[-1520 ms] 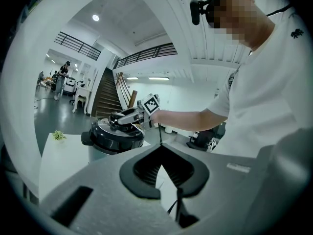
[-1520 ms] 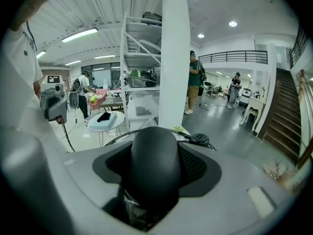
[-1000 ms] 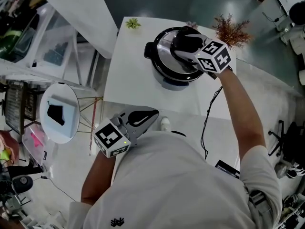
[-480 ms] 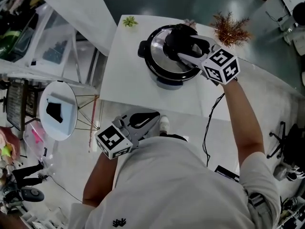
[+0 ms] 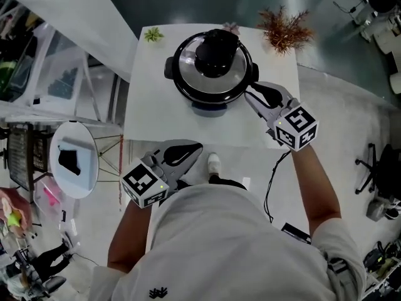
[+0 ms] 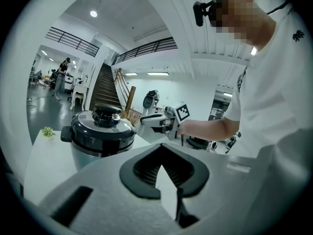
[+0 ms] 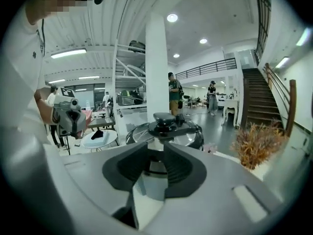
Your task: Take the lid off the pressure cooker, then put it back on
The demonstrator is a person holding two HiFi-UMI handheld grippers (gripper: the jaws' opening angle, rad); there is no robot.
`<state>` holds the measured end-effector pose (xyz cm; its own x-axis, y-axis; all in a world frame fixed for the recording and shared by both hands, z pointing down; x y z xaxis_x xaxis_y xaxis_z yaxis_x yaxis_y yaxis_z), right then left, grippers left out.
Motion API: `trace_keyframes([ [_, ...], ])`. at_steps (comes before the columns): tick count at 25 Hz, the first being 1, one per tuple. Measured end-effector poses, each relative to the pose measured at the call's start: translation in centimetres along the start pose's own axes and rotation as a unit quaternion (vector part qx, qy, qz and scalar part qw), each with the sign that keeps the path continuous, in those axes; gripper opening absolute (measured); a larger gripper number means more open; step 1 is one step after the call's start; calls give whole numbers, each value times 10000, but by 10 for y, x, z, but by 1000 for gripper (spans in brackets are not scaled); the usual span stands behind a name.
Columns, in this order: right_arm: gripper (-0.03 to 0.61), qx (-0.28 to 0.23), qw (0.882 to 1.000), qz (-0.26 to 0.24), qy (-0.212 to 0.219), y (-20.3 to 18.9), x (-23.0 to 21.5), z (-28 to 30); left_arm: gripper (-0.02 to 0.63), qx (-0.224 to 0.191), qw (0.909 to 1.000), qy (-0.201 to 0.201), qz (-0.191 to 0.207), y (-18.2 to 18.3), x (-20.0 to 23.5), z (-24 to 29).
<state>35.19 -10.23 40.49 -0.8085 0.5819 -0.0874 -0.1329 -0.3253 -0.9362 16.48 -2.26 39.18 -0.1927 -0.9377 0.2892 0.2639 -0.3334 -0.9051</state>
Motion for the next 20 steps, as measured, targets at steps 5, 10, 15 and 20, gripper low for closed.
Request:
trace_keyframes([
  [5,19,-84,9978,542,-365,-32,49,-22,6,74,9992,-264,300,-1,-8,-9],
  [10,14,-10,9972,689,-293,-46,125,-14,6,93,9985,-386,374,-9,-13,-43],
  [15,14,34,9972,668,-325,-53,196,-1,6,108,9985,-373,380,-27,-15,-88],
  [20,14,-6,9968,645,-479,-51,256,4,6,107,9983,-439,377,-47,-27,-136],
])
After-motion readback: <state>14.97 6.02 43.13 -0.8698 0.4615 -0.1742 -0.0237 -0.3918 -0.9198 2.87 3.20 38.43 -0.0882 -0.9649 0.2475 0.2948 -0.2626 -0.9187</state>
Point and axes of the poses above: the fingertips, and each gripper's own axes: z forward along the fingers, x to its left, y out of its top, the point moved 2 cm from there along -z, backward along the fingers, and after that the axes turned 5 degrees about y, right-handed, at the moved point
